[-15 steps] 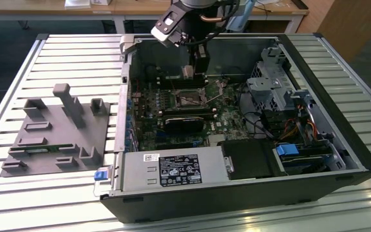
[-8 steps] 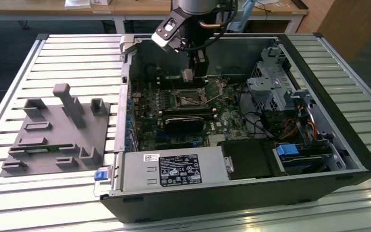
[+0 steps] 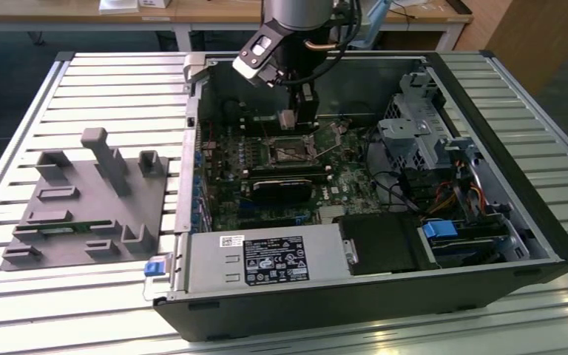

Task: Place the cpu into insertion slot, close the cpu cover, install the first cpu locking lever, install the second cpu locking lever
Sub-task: 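Place the cpu into insertion slot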

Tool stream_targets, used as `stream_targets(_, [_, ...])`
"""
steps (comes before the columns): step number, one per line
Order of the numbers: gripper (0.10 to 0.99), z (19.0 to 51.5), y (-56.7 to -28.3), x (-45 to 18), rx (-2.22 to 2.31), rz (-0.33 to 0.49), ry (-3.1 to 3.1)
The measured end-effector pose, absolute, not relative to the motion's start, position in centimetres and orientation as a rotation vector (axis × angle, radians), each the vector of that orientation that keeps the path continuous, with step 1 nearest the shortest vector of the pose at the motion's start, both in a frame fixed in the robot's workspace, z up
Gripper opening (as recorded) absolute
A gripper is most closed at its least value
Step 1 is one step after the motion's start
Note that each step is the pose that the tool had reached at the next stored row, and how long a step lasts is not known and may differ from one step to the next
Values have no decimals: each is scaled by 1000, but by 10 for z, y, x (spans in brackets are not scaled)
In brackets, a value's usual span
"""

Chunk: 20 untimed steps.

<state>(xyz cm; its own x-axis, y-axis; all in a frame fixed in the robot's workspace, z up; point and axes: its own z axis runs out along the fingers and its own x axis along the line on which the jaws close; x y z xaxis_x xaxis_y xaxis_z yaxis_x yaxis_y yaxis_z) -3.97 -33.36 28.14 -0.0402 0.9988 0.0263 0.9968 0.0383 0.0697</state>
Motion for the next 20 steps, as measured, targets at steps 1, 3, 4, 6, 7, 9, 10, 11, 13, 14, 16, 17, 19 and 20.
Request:
stream_targets(1, [541, 281, -334, -40, 2155, 106, 2242])
stream_targets(3, [541, 281, -334, -40, 2155, 104, 2242])
stream_targets(4, [541, 281, -334, -40, 2155, 104, 2241])
stream_targets(6, [541, 280, -334, -40, 2155, 105, 2242])
stream_targets(7, [541, 280, -334, -40, 2155, 105, 2242])
stream_targets(9, [541, 279, -334, -40, 2155, 105, 2242])
stream_targets(10, [541, 278, -334, -40, 2155, 105, 2242])
stream_targets(11, [541, 277, -334, -40, 2155, 105, 2242])
stream_targets(13, [541, 274, -334, -40, 2155, 105, 2241])
stream_targets(14, [541, 272, -333, -40, 2155, 105, 2241])
stream_targets(16, [541, 268, -333, -40, 2155, 105, 2241])
stream_targets(17, [541, 266, -333, -40, 2155, 105, 2241])
stream_targets(19, [541, 263, -333, -40, 2155, 105, 2242])
stream_targets(20, [541, 261, -333, -40, 2155, 105, 2242])
